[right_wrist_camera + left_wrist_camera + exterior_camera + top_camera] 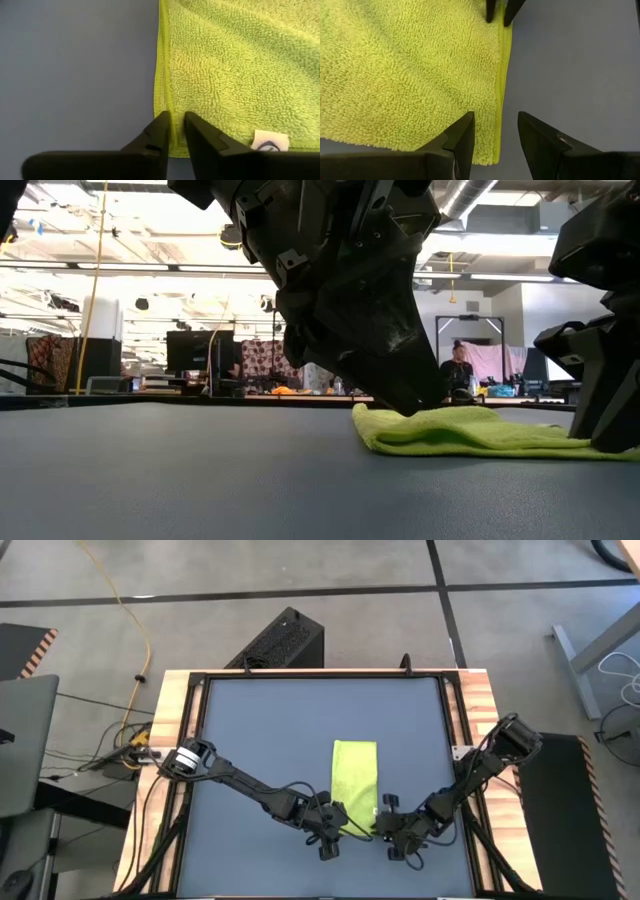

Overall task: Roll towel into tight, uniform cylinder
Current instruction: Roll the green towel

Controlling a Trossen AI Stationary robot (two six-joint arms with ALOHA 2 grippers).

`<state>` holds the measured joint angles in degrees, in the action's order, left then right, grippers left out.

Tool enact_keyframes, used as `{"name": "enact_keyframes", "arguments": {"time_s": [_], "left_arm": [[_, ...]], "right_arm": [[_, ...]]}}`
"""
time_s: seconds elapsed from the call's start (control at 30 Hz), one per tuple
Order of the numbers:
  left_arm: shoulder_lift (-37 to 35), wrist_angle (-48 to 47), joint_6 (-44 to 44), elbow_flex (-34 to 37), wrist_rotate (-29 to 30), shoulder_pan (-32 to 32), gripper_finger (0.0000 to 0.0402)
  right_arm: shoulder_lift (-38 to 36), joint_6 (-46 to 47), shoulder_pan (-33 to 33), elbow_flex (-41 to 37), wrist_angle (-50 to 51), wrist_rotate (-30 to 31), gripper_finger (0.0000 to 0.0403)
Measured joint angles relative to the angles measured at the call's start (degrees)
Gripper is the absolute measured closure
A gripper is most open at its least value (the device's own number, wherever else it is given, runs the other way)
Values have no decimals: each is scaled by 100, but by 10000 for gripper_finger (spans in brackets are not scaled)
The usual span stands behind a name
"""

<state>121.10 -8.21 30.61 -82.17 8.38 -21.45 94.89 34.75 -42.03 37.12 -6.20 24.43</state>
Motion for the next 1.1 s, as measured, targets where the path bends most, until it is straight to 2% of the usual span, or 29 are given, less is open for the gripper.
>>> {"name": "enact_keyframes", "arguments": {"time_s": [0.23, 0.37, 0.77, 0.93, 1.1], "left_arm": [[0, 0, 0, 0, -1, 0, 263], [0, 0, 0, 0, -2, 0, 263], [-2, 0, -23, 0, -2, 0, 263], [-2, 0, -42, 0, -2, 0, 263], [-2, 0, -81, 0, -2, 0, 263]], "right_arm": [[-2, 102, -48, 0, -11, -19, 378], [-87, 147, -75, 0, -3, -81, 389], [-157, 587, -59, 0, 111, -503, 298], [-157, 588, -58, 0, 111, -503, 283], [-157, 596, -58, 0, 109, -505, 288]]}}
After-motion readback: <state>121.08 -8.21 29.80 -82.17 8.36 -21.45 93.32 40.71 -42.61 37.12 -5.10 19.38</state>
